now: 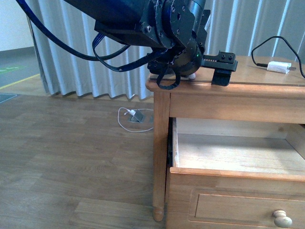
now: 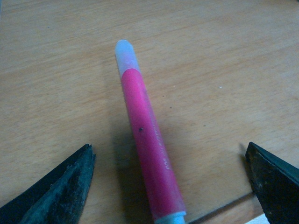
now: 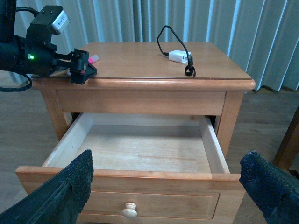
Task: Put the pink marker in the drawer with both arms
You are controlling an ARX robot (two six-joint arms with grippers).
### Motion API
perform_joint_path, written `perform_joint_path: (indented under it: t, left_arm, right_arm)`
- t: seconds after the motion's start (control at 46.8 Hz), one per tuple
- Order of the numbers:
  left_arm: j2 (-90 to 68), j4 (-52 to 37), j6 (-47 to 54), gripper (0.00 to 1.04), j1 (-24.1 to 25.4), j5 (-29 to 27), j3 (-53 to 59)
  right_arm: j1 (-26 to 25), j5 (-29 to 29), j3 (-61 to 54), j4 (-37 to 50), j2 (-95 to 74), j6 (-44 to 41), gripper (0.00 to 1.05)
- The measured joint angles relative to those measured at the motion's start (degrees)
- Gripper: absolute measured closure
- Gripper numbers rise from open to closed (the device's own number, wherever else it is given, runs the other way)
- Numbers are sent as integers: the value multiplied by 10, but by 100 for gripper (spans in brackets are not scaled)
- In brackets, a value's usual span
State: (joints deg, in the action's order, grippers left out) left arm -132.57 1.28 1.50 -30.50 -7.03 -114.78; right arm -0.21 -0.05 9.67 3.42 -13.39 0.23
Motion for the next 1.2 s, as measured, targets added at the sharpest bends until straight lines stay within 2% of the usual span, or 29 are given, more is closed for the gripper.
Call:
perform_joint_path:
  t: [0.064,0.192,0.449,0.577,0.748,0.855,1.197]
  left_arm:
    - [-1,2,0,8,-2,-1,-1]
    - [-2,8,2,25,-5,-3,-5]
    - [-2,26,5,74,-5,-14,-10]
    - [-2,28,6,89,-4,-17,-10]
    - [3,22,5,90,-1,-14,0]
    - [16,-4,-1,90,3,9,27]
    - [146,-196,-7,90,24,176,223]
  right_arm:
    - [0,0,0,0,0,0,8]
    - [0,0,0,0,0,0,8]
    - [0,0,0,0,0,0,8]
    - [0,0,0,0,0,0,8]
    - [0,0,0,0,0,0,8]
    - [0,0,0,0,0,0,8]
    - [0,0,0,0,0,0,8]
